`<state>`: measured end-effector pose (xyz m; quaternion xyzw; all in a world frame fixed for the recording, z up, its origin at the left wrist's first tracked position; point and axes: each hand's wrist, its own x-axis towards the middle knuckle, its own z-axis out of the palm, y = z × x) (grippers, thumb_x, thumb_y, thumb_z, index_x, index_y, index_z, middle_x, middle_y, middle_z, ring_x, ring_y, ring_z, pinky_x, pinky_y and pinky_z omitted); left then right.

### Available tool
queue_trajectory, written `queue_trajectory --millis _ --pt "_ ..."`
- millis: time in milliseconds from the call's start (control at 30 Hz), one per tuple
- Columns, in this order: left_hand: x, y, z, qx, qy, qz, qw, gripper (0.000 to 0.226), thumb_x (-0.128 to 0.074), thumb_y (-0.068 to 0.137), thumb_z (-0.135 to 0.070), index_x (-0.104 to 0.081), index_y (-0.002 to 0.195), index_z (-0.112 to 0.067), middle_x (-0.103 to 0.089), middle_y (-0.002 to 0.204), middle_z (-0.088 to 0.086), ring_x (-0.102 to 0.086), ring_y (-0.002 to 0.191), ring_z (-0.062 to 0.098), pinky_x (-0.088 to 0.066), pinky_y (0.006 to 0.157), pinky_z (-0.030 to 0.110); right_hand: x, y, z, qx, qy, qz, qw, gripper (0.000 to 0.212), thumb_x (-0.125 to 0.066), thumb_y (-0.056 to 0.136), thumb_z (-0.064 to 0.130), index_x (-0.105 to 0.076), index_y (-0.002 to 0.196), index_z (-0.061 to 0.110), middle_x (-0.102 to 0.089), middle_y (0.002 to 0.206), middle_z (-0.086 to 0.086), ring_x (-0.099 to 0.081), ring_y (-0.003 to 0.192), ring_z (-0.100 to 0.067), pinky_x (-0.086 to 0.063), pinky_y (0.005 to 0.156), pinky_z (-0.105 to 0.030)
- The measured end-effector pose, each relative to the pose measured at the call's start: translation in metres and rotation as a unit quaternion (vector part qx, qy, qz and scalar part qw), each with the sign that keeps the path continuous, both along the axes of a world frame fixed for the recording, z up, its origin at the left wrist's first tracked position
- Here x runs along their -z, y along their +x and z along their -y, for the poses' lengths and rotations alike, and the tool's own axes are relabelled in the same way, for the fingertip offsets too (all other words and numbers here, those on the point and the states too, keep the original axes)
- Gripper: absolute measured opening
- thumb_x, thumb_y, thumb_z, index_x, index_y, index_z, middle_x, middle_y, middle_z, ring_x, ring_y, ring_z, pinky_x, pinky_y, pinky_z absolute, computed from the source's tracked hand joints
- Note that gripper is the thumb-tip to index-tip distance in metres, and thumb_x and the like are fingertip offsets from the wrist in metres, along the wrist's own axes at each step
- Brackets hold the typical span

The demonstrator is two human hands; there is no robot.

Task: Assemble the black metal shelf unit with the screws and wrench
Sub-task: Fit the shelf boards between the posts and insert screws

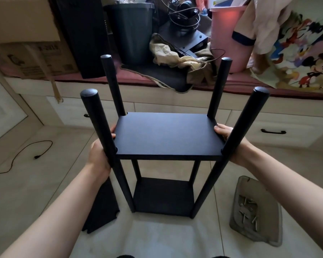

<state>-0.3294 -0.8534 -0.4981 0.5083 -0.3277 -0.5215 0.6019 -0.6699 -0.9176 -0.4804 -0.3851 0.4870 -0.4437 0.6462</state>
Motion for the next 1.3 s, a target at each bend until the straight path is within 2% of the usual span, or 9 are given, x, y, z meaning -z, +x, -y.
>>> queue_trajectory --millis 133,367,533,633,733,833,1000,1200,1300 --pt "0.012 0.000 0.002 -0.013 0.018 0.004 1.000 0.057 -0.051 0.070 -0.018 -0.067 0.124 -0.009 -0.068 0.125 0.005 -0.060 0.107 0.030 -0.040 0.095 0.045 0.013 0.000 -0.003 0.004 0.017 -0.011 1.000 0.030 -0.052 0.099 0.021 -0.061 0.126 0.009 -0.068 0.116 -0.013 -0.069 0.089 -0.024 -0.057 0.066 -0.034" --pt "0.026 -0.002 0.000 -0.019 0.056 -0.028 0.998 0.042 -0.043 0.097 -0.015 -0.065 0.132 -0.024 -0.064 0.132 0.011 -0.057 0.107 0.029 -0.045 0.074 0.032 0.028 -0.001 -0.007 -0.010 0.021 -0.011 1.000 0.024 -0.053 0.099 0.023 -0.063 0.117 0.012 -0.073 0.097 -0.006 -0.073 0.076 -0.018 -0.058 0.057 -0.029" --pt "0.034 -0.002 -0.001 -0.009 0.066 -0.038 0.997 0.044 -0.043 0.096 -0.016 -0.063 0.135 -0.024 -0.056 0.142 0.016 -0.053 0.106 0.032 -0.042 0.075 0.031 0.039 -0.001 -0.008 -0.018 0.015 -0.012 1.000 0.024 -0.054 0.098 0.024 -0.063 0.120 0.017 -0.072 0.110 -0.007 -0.073 0.085 -0.020 -0.058 0.061 -0.031" --pt "0.038 0.000 -0.001 -0.007 0.068 -0.038 0.997 0.046 -0.044 0.095 -0.015 -0.063 0.135 -0.026 -0.051 0.146 0.020 -0.047 0.100 0.031 -0.039 0.072 0.030 0.048 0.000 -0.008 -0.020 0.004 -0.020 1.000 0.029 -0.051 0.100 0.026 -0.059 0.128 0.026 -0.069 0.120 -0.003 -0.070 0.098 -0.021 -0.059 0.075 -0.037" --pt "0.042 0.003 0.000 0.014 0.065 -0.024 0.998 0.046 -0.042 0.097 -0.014 -0.060 0.138 -0.026 -0.055 0.144 0.017 -0.050 0.112 0.035 -0.043 0.086 0.036 0.059 0.001 -0.007 -0.012 0.004 -0.019 1.000 0.050 -0.051 0.101 0.026 -0.038 0.149 0.026 -0.057 0.138 0.001 -0.062 0.117 -0.022 -0.053 0.092 -0.041" --pt "0.045 0.007 0.000 0.042 0.067 0.006 0.997 0.048 -0.039 0.099 -0.011 -0.055 0.141 -0.025 -0.059 0.141 0.014 -0.052 0.118 0.034 -0.036 0.102 0.046 0.068 0.000 -0.008 -0.005 0.012 -0.022 1.000 0.064 -0.053 0.100 0.026 -0.022 0.155 0.031 -0.045 0.148 0.005 -0.057 0.123 -0.019 -0.048 0.102 -0.043" --pt "0.052 0.007 -0.002 0.049 0.084 0.013 0.995 0.046 -0.041 0.100 -0.012 -0.054 0.142 -0.027 -0.063 0.136 0.009 -0.055 0.123 0.035 -0.042 0.098 0.044 0.078 0.003 -0.011 0.003 0.028 -0.021 0.999 0.066 -0.052 0.101 0.024 -0.018 0.156 0.033 -0.045 0.142 0.007 -0.059 0.116 -0.015 -0.052 0.089 -0.036" --pt "0.065 0.008 -0.001 0.052 0.091 0.002 0.995 0.046 -0.041 0.100 -0.014 -0.052 0.144 -0.026 -0.063 0.135 0.007 -0.057 0.122 0.034 -0.045 0.097 0.044 0.085 -0.001 -0.009 -0.010 0.028 -0.019 0.999 0.061 -0.053 0.100 0.025 -0.026 0.154 0.027 -0.047 0.148 -0.001 -0.054 0.127 -0.025 -0.044 0.107 -0.049" --pt "0.069 0.004 0.000 0.021 0.094 -0.023 0.995 0.042 -0.042 0.097 -0.012 -0.061 0.132 -0.026 -0.063 0.134 0.009 -0.059 0.113 0.030 -0.047 0.087 0.037 0.087 0.003 -0.011 0.005 0.002 -0.026 1.000 0.050 -0.052 0.100 0.024 -0.038 0.148 0.026 -0.059 0.133 0.005 -0.066 0.110 -0.014 -0.057 0.085 -0.034"
